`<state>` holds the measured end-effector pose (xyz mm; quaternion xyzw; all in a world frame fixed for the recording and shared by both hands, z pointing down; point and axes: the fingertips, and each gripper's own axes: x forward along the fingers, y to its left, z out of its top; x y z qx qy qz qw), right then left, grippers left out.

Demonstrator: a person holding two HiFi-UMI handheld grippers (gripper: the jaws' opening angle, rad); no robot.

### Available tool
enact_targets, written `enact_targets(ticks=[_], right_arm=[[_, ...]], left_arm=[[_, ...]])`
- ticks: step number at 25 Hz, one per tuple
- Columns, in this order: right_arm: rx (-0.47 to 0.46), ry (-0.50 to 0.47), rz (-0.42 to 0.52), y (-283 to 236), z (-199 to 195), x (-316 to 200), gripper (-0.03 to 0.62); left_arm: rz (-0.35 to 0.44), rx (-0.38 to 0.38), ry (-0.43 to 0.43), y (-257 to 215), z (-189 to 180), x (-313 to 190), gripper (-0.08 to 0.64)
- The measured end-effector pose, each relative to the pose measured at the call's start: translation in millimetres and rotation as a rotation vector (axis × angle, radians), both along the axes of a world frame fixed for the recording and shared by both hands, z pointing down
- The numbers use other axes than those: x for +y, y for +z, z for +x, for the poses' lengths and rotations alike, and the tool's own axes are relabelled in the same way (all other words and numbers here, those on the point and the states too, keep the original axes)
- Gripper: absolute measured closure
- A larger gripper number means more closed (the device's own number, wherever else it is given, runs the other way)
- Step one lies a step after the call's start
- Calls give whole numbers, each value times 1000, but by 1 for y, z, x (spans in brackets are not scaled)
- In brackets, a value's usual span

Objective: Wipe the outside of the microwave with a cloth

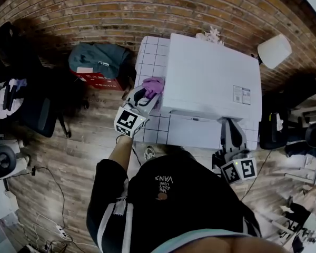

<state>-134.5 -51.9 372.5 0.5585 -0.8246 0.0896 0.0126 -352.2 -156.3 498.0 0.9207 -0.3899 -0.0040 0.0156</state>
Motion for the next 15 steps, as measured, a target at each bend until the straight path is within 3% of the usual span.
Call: enact_targets(ticks=[15], right_arm=[[31, 51, -59, 11, 79, -14, 589]], left_arm=[[-34, -9, -53, -8, 7, -165, 420]])
